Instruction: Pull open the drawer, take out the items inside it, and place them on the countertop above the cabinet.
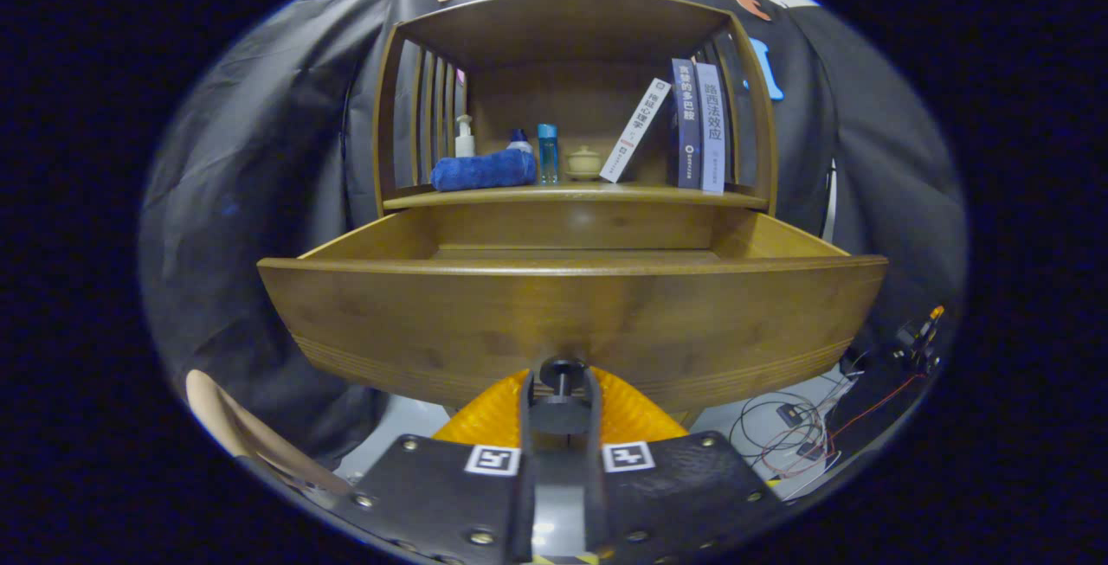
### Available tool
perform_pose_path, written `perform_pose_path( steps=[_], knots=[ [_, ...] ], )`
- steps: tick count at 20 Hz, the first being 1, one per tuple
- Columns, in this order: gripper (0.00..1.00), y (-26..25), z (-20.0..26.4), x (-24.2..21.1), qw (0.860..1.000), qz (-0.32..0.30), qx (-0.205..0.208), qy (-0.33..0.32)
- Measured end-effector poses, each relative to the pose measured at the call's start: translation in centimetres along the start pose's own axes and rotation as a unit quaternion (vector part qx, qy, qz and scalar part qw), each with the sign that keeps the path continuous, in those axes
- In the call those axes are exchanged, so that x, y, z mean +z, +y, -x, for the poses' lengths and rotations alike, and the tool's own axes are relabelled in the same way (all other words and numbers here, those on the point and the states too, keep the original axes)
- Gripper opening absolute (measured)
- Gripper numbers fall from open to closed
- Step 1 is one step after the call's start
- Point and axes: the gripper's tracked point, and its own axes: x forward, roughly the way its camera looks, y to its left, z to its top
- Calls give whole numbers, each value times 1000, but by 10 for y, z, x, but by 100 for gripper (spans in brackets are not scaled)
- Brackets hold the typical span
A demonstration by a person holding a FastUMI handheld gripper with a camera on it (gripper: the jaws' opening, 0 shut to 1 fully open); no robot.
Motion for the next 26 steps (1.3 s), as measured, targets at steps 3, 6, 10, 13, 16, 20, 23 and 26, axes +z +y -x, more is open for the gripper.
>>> perform_pose_path(
  steps=[3,6,10,13,16,20,23,26],
  knots=[
    [33,-2,8,2,1000,-24,2,3],
    [38,-5,31,40,999,-30,-2,-42],
    [38,-5,48,124,992,-8,1,-122],
    [38,-5,35,173,987,13,-2,-158],
    [63,3,4,192,990,23,8,-138],
    [83,0,-52,188,998,35,4,-52],
    [86,4,-95,162,999,33,18,36],
    [86,4,-124,126,991,37,30,128]
  ],
)
